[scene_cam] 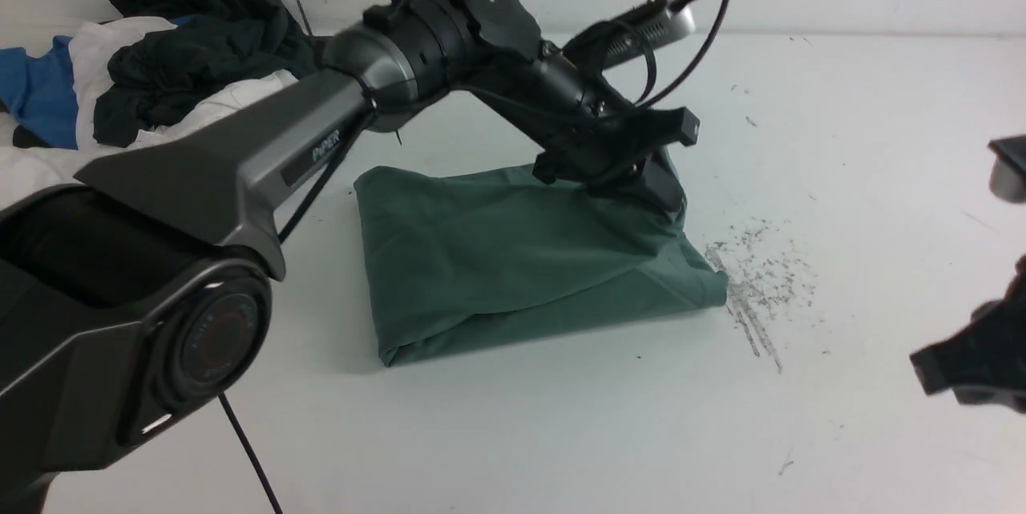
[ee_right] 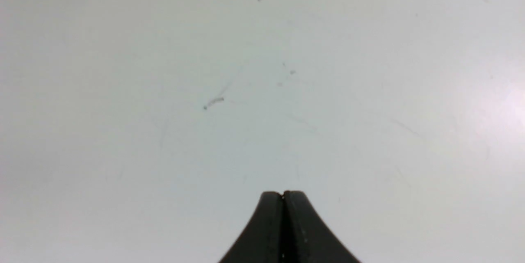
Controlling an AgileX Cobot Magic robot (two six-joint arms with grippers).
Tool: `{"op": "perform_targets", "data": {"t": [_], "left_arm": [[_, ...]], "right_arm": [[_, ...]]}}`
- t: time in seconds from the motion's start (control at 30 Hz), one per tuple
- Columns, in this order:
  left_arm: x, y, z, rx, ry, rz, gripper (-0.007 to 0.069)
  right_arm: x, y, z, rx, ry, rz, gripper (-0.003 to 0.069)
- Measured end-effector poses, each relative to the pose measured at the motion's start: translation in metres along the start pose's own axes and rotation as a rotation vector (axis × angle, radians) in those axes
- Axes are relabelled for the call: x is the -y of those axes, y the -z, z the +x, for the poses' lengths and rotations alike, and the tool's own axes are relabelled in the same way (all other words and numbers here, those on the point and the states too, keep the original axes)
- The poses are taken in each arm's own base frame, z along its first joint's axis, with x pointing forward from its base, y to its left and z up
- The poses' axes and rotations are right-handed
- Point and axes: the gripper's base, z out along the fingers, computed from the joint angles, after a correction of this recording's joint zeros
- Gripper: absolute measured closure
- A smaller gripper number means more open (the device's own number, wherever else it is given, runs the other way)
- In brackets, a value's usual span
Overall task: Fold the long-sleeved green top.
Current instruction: Drag the left edge of the fabric to the left with your left arm and fold it to the right edge
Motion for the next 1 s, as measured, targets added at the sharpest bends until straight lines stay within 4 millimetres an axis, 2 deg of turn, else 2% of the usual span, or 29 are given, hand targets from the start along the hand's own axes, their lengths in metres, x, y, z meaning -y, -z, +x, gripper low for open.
{"op": "perform_targets", "data": {"t": [0.1, 0.17, 0.3, 0.43, 0.53, 0.57, 0.6, 0.67, 0.7, 0.73, 0.87, 1.0], "left_arm": [[-0.008, -0.010, 0.003, -0.020, 0.014, -0.006, 0.0538], [-0.010, -0.013, 0.004, -0.025, 0.026, -0.005, 0.0470], [-0.006, -0.005, -0.002, -0.011, 0.045, 0.029, 0.0343], [-0.002, 0.023, -0.015, 0.021, 0.031, 0.057, 0.0274], [-0.002, 0.079, -0.034, 0.094, -0.008, 0.069, 0.0258], [-0.004, 0.096, -0.040, 0.129, -0.016, 0.066, 0.0262], [-0.003, 0.104, -0.043, 0.150, -0.023, 0.065, 0.0265], [-0.009, 0.141, -0.051, 0.227, -0.012, 0.051, 0.0312], [-0.010, 0.144, -0.051, 0.231, -0.008, 0.050, 0.0318], [-0.014, 0.166, -0.053, 0.270, 0.021, 0.036, 0.0386], [-0.006, 0.196, -0.044, 0.292, 0.025, -0.025, 0.0559], [0.004, 0.205, -0.019, 0.225, -0.009, -0.145, 0.0622]], "right_arm": [[0.000, -0.010, 0.008, -0.025, 0.002, 0.006, 0.0673], [0.000, -0.014, 0.010, -0.026, 0.002, 0.006, 0.0673], [0.000, -0.015, 0.011, -0.020, 0.003, 0.006, 0.0673], [0.001, -0.015, 0.011, -0.019, 0.004, 0.008, 0.0673], [0.002, -0.015, 0.011, -0.017, 0.014, 0.022, 0.0673], [0.002, -0.015, 0.011, -0.016, 0.018, 0.028, 0.0673], [0.003, -0.015, 0.011, -0.015, 0.019, 0.030, 0.0673], [0.003, -0.015, 0.010, -0.014, 0.025, 0.037, 0.0673], [0.003, -0.015, 0.010, -0.014, 0.025, 0.038, 0.0673], [0.004, -0.015, 0.010, -0.014, 0.032, 0.047, 0.0673], [0.005, -0.015, 0.010, -0.014, 0.037, 0.055, 0.0673], [0.006, -0.015, 0.010, -0.012, 0.042, 0.063, 0.0673]]}}
